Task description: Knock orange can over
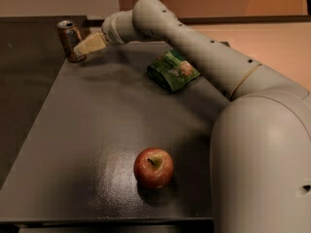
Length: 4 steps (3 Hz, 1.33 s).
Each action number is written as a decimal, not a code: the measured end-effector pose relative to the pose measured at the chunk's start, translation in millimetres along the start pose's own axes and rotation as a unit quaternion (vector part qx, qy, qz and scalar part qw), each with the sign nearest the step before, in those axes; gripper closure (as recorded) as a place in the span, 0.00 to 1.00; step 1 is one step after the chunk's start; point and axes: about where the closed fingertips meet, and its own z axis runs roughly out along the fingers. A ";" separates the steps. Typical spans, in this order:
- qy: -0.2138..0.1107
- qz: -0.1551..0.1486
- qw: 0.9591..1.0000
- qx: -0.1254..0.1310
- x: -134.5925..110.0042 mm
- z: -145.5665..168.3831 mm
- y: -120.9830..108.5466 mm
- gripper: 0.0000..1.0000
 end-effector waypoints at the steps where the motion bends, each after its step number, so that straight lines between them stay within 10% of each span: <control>1: -0.006 0.005 1.000 -0.017 -1.9 21.9 5.6 0.00; 4: -0.018 0.026 0.998 -0.051 -5.6 70.6 32.4 0.00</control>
Offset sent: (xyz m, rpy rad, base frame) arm 0.0118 0.0607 -0.0164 0.0623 0.0594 0.0733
